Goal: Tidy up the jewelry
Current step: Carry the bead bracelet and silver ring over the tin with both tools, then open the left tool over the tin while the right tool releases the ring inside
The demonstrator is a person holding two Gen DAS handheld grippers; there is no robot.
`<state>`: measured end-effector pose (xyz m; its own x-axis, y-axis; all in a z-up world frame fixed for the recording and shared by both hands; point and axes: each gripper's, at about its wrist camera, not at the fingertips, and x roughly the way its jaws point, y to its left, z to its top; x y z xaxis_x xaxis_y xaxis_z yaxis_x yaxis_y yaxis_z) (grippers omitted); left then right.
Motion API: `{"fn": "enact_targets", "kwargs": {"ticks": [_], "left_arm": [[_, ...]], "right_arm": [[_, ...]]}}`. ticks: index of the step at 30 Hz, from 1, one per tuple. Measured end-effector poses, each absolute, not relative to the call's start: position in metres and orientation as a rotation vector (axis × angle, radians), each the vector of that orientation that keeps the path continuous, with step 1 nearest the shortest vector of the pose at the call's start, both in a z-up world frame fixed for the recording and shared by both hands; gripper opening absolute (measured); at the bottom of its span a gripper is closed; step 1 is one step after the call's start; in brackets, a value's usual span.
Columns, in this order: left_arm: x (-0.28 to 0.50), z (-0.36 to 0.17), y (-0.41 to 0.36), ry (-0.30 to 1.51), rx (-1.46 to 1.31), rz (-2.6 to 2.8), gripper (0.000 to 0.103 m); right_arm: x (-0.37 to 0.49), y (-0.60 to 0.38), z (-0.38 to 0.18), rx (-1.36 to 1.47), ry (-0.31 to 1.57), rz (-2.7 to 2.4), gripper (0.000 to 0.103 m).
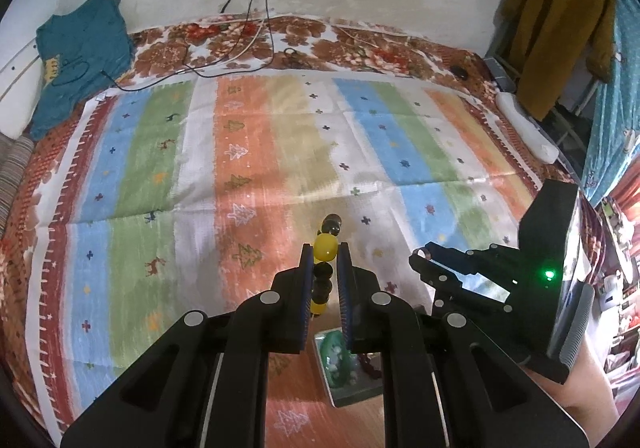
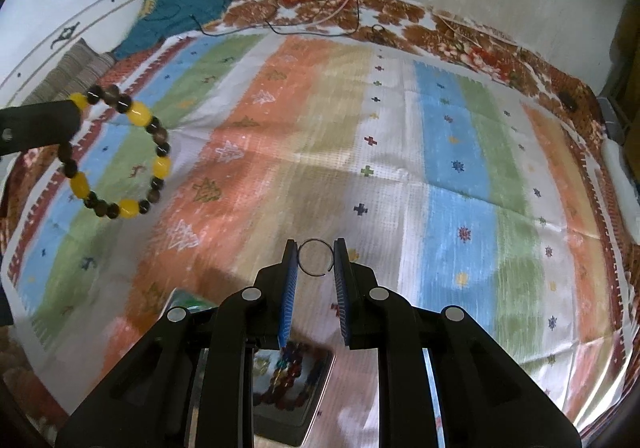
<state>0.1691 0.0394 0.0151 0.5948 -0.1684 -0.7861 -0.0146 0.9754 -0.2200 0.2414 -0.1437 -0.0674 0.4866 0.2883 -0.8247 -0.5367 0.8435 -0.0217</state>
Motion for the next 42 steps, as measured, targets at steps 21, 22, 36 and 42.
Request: {"fn": "enact_targets", "kwargs": {"ticks": [21,22,36,42], "left_arm": [[0.116,0.013,0.0,0.911,-0.171,-0.148,0.011],[0.113,0.012,-0.001,0.912,-0.171,-0.15,0.011],[0.107,-0.001,0.006,0.957,-0.188,-0.077,0.013],[0.09,0.001,0.008,0.94,-0.154,-0.051,0.026]], "right_arm": [[0.186,-0.167,-0.061,-0.264,0.913,0.575,0.019],[0.184,-0.168,-0.06,-0.262,0.912,0.578,0.019],[0.174,-0.177,-0.065,-0.25,0.933,0.572,0.041],[0.163,-0.191,-0.059,-0.237,0.906,0.559,0.049]]}}
